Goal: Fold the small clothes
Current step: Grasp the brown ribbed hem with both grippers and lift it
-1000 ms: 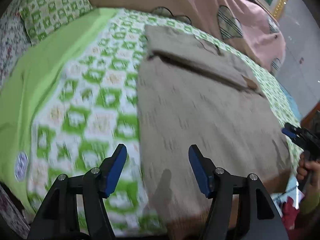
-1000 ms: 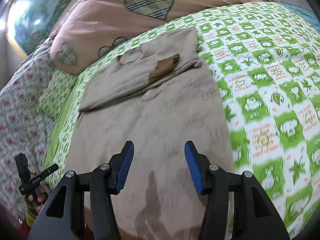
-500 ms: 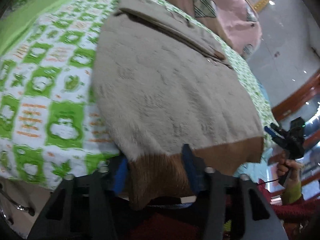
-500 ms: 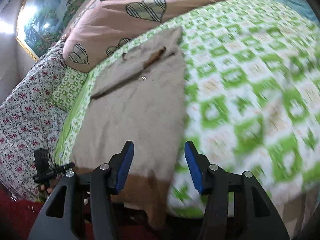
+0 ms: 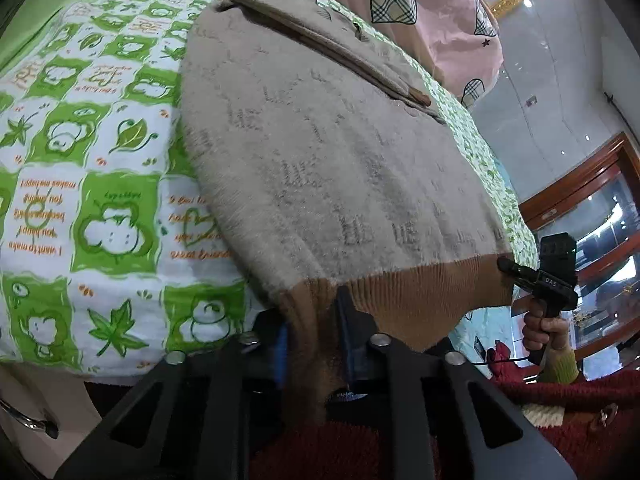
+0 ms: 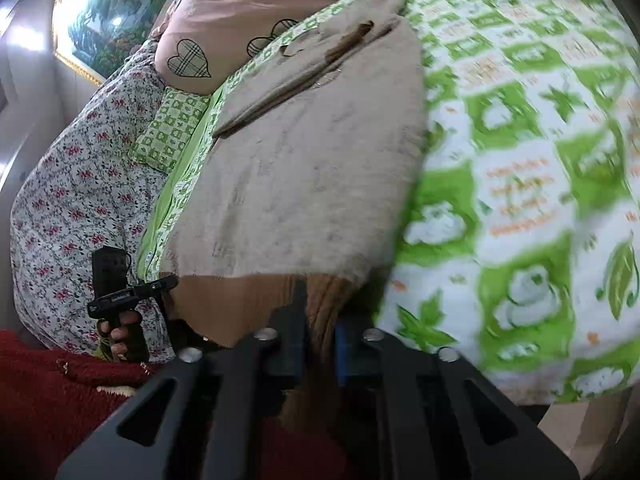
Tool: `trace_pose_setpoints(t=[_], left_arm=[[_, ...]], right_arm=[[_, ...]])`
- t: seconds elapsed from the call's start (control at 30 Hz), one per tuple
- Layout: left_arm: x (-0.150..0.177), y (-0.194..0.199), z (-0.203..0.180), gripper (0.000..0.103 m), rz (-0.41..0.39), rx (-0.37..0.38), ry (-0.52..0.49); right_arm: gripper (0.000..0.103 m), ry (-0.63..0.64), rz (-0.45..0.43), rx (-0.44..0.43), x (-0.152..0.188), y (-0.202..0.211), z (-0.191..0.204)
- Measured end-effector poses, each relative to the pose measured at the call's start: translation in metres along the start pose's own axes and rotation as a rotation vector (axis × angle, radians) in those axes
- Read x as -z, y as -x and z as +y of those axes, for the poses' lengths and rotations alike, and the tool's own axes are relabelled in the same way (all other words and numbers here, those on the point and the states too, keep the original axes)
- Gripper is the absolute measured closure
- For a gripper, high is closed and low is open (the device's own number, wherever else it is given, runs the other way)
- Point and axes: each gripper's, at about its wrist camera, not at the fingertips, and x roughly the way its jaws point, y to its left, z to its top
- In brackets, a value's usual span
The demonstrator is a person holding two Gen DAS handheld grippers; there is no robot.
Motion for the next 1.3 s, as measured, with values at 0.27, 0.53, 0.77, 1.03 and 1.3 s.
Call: trace_pose_setpoints(t=[0.27,0.53,0.77,1.03,1.3], left_arm=[[-0.008,0.034,-0.02,0.097,-0.119,0.0,-0.054],[-0.078,0.082,-0.037,0.097,-0.367,0.023,-0.073],[-0.182,0.056,-0.035,0.097,-0.47,-0.004,-0.064],[-0.29,0.008,-0.009,0.097,-0.496,-0.071,-0.032],[-0.351,-0.061,0.03,0.097,-0.417,-0.163,-0.014]], right_arm=[[0.095,-0.024,-0.126,-0.172,-0.007,0.029,0.007],[0.095,0.019,-0.286,-0.259,-0.075,0.041,0.037],[0.095,0.026,-0.358,-0.22,-0.163,0.022,0.035],[0.095,-0.032,-0.353,-0.125,-0.27,-0.034,0.013],[0.095,-0.111,-0.285,0.013,-0.318,-0.102,-0.029]])
